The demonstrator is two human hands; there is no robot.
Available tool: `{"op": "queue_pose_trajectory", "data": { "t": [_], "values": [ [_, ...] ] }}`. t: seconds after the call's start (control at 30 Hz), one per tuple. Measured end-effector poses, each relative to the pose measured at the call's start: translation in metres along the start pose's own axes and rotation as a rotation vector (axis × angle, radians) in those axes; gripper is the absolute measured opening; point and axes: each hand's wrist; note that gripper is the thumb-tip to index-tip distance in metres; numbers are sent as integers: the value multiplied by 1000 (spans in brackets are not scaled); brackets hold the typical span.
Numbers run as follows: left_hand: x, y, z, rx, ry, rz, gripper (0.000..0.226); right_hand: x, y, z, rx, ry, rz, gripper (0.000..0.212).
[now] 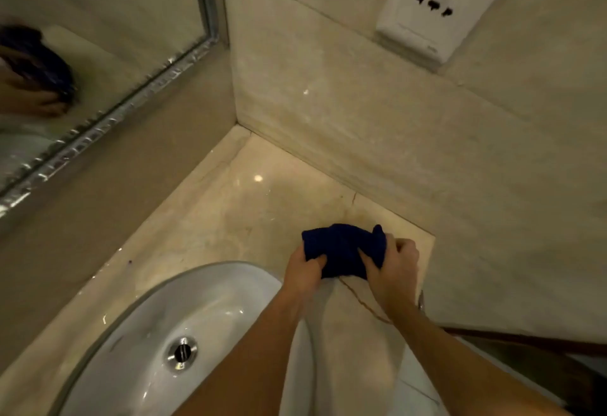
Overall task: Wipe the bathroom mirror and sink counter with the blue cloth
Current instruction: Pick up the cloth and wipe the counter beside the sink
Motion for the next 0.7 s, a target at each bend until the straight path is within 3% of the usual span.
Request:
{"op": "queue_pose_trajectory", "data": {
  "t": [0.33,0.57,0.7],
  "values": [
    [163,65,112,74,296,-330,17,-10,-174,67,-91,-105,381,43],
    [272,72,183,276,425,-391,19,23,-286,79,-298,-408,513,26],
    [311,75,201,361,570,-513,19,42,-341,105,-577,-489,586,20]
  ]
}}
Point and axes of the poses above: each hand's wrist, its own x-axis away from the middle knuckle, its own z-axis out of the back of the hand, y = z × x, and after that the axes turned 8 degrees about z, right-handed
